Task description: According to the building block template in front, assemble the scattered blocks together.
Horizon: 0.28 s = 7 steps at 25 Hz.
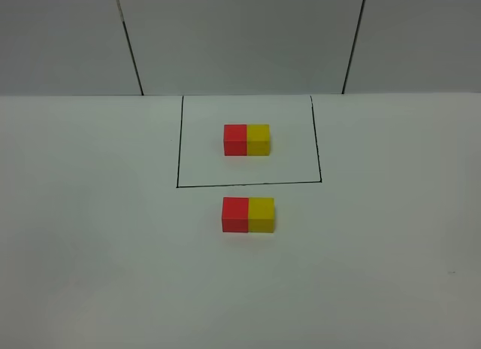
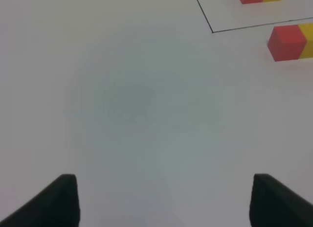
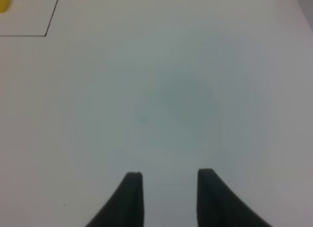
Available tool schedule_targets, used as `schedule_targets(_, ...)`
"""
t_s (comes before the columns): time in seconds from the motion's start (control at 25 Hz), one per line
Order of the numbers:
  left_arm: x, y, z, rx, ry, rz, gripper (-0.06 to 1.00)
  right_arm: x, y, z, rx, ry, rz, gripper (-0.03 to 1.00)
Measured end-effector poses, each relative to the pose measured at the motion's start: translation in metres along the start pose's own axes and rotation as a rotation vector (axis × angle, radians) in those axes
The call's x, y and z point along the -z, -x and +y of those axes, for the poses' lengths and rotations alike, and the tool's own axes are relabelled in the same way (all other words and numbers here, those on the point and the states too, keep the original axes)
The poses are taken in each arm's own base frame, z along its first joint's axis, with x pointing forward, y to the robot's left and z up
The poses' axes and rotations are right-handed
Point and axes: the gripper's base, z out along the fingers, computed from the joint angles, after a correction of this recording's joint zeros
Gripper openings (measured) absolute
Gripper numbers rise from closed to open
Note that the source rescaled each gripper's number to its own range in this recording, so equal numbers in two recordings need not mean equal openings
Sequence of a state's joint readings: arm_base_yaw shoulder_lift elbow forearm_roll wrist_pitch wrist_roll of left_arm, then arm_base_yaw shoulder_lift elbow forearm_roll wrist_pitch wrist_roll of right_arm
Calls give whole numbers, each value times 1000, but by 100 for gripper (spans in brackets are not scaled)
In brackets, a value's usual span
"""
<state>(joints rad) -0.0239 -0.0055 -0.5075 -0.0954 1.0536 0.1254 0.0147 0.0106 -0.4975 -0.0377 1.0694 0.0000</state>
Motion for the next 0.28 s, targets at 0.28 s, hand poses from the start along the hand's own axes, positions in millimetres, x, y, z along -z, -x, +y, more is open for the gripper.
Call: schedule_targets(0.28, 0, 0, 0, 0, 0, 0, 61, 0, 0, 0, 0, 0, 0, 0)
